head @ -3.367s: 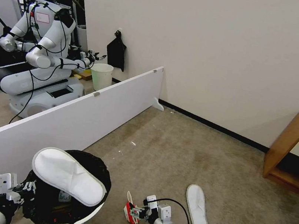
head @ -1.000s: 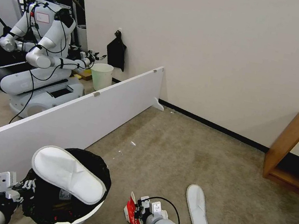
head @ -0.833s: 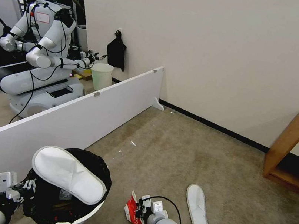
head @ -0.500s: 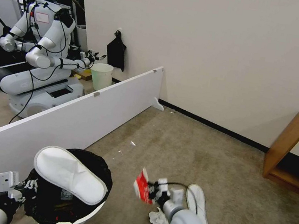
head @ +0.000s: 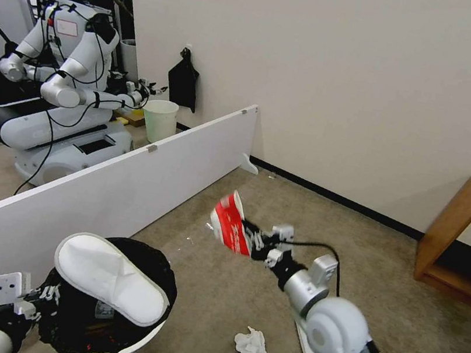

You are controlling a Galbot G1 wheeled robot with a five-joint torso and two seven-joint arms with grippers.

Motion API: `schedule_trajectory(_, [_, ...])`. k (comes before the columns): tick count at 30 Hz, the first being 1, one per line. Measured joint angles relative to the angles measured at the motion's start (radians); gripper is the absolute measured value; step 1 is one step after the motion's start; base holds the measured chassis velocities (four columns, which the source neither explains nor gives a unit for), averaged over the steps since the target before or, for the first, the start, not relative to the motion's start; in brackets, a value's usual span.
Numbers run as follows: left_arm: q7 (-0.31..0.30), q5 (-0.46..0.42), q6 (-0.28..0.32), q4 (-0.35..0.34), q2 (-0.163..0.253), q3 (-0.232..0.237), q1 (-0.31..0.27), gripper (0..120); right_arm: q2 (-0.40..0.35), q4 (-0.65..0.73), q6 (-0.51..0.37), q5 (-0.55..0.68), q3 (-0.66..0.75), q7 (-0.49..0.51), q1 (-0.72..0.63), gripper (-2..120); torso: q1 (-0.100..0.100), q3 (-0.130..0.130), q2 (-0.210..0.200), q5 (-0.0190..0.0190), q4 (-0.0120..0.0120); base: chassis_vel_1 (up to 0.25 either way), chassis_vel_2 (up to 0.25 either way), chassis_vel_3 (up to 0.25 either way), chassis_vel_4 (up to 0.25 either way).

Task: Pick up the trash bin, then pick up the garbage from the floor and place it into the trash bin.

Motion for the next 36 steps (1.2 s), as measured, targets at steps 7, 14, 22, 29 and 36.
schedule_trajectory(7, [-0.001,0.005,0.003,0.0,0.0,0.004,0.003,4,-0.062,0.068,0.061,0.139,-0.106,-0.069,0.196,0,0.0,0.0,0.0,-0.0002,0.0002,0.0,0.0,0.0,0.0])
schedule_trajectory(14, [-0.001,0.012,0.004,0.003,0.004,0.004,0.0,4,-0.047,0.069,0.056,0.236,-0.316,-0.092,0.428,0,0.0,0.0,0.0,-0.0003,0.0001,0.0,0.0,0.0,0.0])
schedule_trajectory(22, [-0.001,0.013,0.004,0.004,0.002,0.004,-0.002,4,0.014,0.042,0.009,0.251,-0.439,-0.05,0.511,0,0.0,0.0,0.0,-0.0002,0.0,0.0,0.0,0.0,0.0])
schedule_trajectory(29, [-0.002,0.009,0.008,-0.006,0.003,0.0,0.003,4,0.045,0.001,-0.061,0.238,-0.524,0.029,0.524,0,0.0,0.0,0.0,-0.0002,0.0001,0.0,0.0,0.0,0.0])
schedule_trajectory(36, [-0.003,0.007,0.011,-0.011,0.005,-0.002,0.005,4,-0.001,-0.032,-0.096,0.172,-0.546,0.041,0.45,0,0.0,0.0,0.0,0.0,-0.0003,0.0,0.0,0.0,0.0])
